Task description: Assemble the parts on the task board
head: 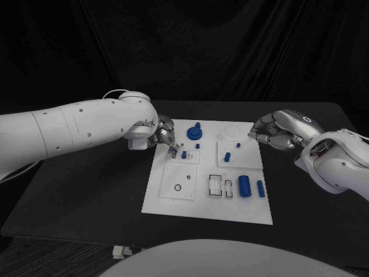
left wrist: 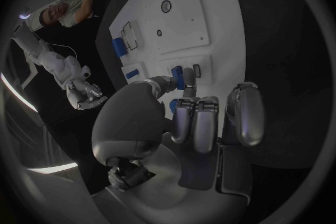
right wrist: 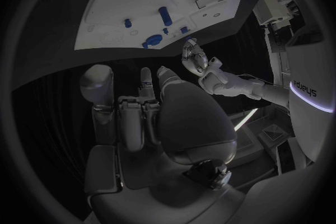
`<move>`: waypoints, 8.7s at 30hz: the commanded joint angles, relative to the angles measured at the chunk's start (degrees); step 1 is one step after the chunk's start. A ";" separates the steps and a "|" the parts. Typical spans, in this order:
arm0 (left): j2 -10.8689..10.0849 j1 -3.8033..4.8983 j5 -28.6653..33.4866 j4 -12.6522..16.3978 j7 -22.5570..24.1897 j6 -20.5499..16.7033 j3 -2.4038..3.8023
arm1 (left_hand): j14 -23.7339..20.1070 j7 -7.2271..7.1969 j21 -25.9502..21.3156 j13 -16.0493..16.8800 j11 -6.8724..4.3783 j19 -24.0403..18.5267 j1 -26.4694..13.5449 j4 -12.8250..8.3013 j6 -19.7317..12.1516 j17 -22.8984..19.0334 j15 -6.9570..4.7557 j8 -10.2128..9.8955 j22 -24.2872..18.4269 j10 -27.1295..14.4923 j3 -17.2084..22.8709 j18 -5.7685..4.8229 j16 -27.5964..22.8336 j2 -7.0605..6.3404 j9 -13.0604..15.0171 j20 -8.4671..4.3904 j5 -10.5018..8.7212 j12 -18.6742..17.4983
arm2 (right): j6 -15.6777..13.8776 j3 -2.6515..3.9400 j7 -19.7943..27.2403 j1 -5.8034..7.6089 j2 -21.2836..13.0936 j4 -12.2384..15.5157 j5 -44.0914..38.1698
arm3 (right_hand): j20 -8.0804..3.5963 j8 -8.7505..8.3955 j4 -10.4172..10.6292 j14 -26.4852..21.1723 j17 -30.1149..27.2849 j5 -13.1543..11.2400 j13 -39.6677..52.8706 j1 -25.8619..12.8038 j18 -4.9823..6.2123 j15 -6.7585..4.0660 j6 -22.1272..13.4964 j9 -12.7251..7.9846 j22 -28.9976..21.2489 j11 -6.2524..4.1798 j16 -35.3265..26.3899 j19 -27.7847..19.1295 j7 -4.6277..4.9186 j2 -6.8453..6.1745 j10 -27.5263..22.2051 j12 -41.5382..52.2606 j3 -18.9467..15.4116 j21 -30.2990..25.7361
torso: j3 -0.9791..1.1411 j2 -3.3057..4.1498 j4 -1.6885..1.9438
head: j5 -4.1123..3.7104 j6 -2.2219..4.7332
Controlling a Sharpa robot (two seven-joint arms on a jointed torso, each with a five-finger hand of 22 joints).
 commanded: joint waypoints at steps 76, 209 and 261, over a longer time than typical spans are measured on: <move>2.78 -2.54 0.93 -4.56 -2.48 3.35 0.03 | 6.15 -0.04 -0.35 12.28 0.26 -0.51 0.32 -6.36 -0.50 15.09 0.06 -0.44 10.33 3.22 5.58 0.97 0.15 0.69 -0.07 0.18 0.03 -0.35 | -0.01 0.04 -0.80 -0.16 -0.01 0.22 -0.14 | 0.12 -0.18 -0.33 5.47 12.74 0.63 15.09 0.55 1.07 0.35 0.18 -0.09 5.48 0.22 -0.33 -0.42 0.07 0.01 5.99 0.14 0.22 -0.51 | -0.01 -0.01 0.03 | -0.07 -0.01; 2.95 -4.13 0.93 -5.71 -2.12 3.01 0.03 | 6.15 1.46 -3.22 11.29 1.99 -2.25 -8.01 4.09 -0.49 15.09 1.73 -7.37 9.57 1.70 -13.81 1.55 0.15 3.83 -10.85 1.90 -22.74 -1.45 | 0.48 0.04 -0.81 -0.91 0.07 -0.13 -0.14 | 0.14 -0.23 -1.08 5.46 12.66 2.26 15.09 1.50 1.08 0.38 0.20 -0.12 5.49 0.27 -0.38 -0.27 0.08 0.00 5.99 0.14 0.78 -0.92 | -0.01 -0.02 0.03 | 0.09 -0.01; -1.05 -2.64 -42.40 -1.39 49.04 -45.34 0.04 | 3.49 -3.81 -5.07 -53.69 0.19 -1.98 21.66 5.62 -15.72 8.82 -0.55 -15.97 8.44 -47.33 -17.31 1.95 -5.21 -5.44 -34.99 -0.01 -24.96 -71.66 | -3.57 0.05 1.92 -0.89 -2.93 1.93 -0.12 | 0.13 -0.19 -0.33 5.51 12.84 3.81 15.09 0.39 1.03 0.38 0.46 -0.12 5.64 0.29 -0.25 0.01 0.12 -0.39 5.99 0.14 0.71 -0.98 | 0.00 -0.05 0.01 | -0.11 -0.01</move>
